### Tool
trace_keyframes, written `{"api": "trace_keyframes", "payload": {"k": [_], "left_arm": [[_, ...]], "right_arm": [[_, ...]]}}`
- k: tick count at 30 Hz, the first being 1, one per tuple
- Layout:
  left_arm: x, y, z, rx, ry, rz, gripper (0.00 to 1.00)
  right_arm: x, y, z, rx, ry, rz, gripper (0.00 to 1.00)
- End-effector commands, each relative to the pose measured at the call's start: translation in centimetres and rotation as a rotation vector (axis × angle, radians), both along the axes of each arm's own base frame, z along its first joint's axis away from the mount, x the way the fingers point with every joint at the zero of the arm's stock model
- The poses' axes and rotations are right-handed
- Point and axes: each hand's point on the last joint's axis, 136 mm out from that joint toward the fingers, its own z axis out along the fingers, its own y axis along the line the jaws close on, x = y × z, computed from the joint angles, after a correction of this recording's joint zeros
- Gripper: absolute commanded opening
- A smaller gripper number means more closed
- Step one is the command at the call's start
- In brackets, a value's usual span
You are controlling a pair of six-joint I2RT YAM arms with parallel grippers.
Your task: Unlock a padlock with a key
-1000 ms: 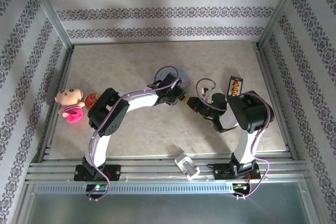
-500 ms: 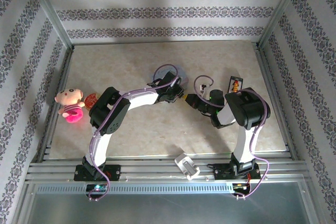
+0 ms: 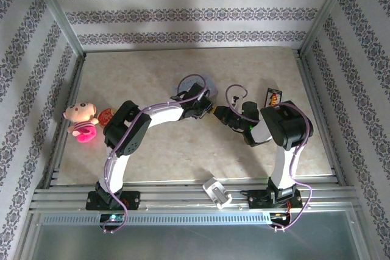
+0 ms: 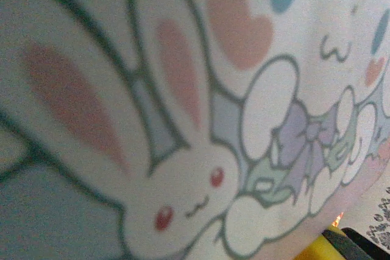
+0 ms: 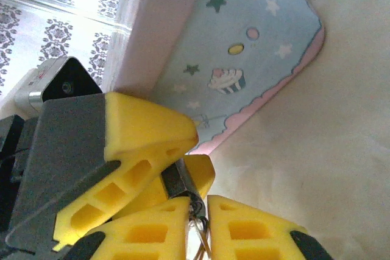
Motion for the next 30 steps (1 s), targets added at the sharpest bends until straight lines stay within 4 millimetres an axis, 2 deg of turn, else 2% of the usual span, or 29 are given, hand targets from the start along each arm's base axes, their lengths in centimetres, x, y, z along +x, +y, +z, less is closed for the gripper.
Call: {"api": "trace_keyframes", "payload": {"k": [1,6,12,19,24,30], "left_arm": [[-4.8,-3.2,0.5,-0.093,0.091,-0.149,0.00],[-3.4,-1.5,0.4,-0.076,0.074,-0.087,0.00],[-2.8,-0.8,0.2,-0.060,0.071,-0.065,0.00],[-2.3,-1.0,0.4,-0.075,0.065,-0.060,0.00],[-2.2,-1.3,0.8,-0.085,0.061,-0.068,0.00],[-2.4,-1.4,0.9,-0.091,0.064,-0.076,0.00]], "right_arm": [[0.8,-0.4,3.7,0.045,-0.158,-0.025,0.24],[-0.9,-1.6,2.4,0.020,-0.123,-0.031,0.28],[-2.1,-2.2,3.4,0.024,-0.139,-0.029,0.31],[-2.9,-2.3,3.4,-0.005,-0.131,-0.018,0.31],[-3.2,-2.0,2.5,-0.016,-0.112,-0.008,0.26],[-3.1,-1.3,1.6,-0.026,-0.096,0.006,0.26]]}}
